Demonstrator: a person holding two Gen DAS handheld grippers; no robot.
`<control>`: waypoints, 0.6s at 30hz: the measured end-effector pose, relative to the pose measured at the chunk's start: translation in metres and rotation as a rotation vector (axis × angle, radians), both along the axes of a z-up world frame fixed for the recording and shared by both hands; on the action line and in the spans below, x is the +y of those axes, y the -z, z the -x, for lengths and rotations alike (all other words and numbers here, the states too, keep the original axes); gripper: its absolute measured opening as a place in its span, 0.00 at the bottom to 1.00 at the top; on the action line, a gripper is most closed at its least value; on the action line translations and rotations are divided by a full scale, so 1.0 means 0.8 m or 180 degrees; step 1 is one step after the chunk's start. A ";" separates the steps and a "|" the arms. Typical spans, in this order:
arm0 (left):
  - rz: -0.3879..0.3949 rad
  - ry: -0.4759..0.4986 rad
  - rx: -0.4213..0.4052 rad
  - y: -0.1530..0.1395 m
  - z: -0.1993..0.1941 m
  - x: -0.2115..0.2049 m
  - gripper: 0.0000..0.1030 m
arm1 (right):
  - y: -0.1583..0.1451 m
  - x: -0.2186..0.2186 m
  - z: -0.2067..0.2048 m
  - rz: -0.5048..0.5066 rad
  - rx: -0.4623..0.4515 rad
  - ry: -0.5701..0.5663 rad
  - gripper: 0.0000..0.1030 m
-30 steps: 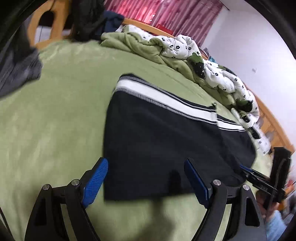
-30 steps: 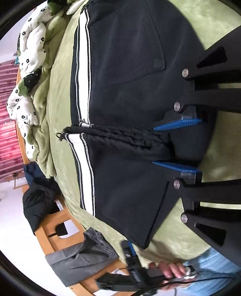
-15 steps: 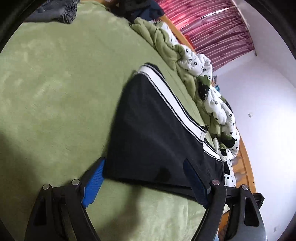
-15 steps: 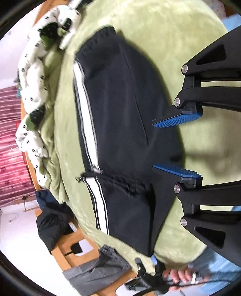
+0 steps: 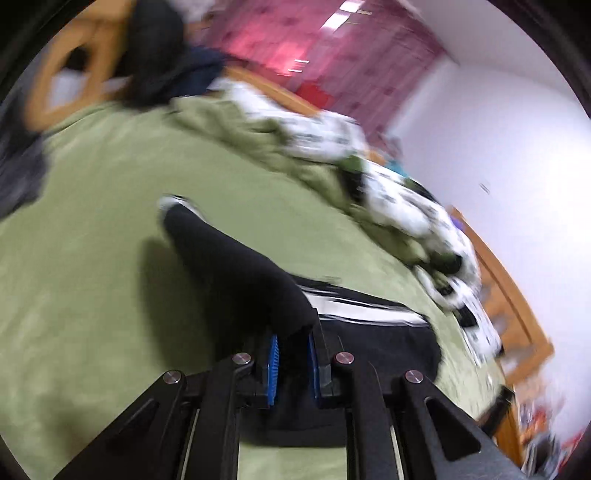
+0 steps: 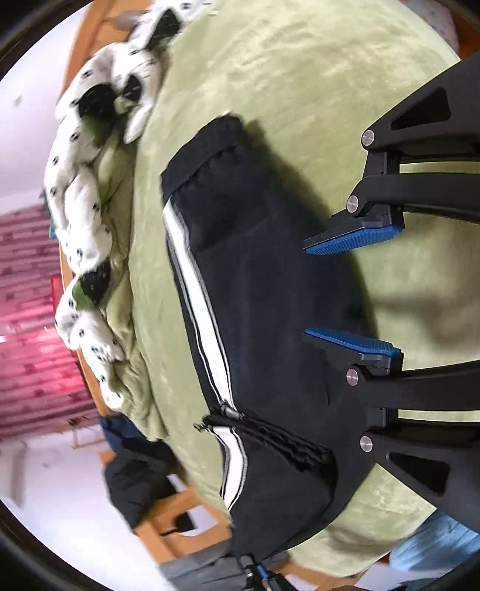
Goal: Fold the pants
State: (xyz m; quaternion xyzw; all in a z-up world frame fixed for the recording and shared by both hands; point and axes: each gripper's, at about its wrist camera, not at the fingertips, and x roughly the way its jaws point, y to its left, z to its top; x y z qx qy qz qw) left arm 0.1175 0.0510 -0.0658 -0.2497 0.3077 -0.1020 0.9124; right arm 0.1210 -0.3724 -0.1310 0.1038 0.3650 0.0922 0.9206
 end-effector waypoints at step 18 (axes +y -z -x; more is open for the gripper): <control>0.0217 0.1562 0.0536 0.089 -0.040 -0.251 0.31 | 0.010 -0.067 0.018 -0.0430 0.0109 0.0252 0.41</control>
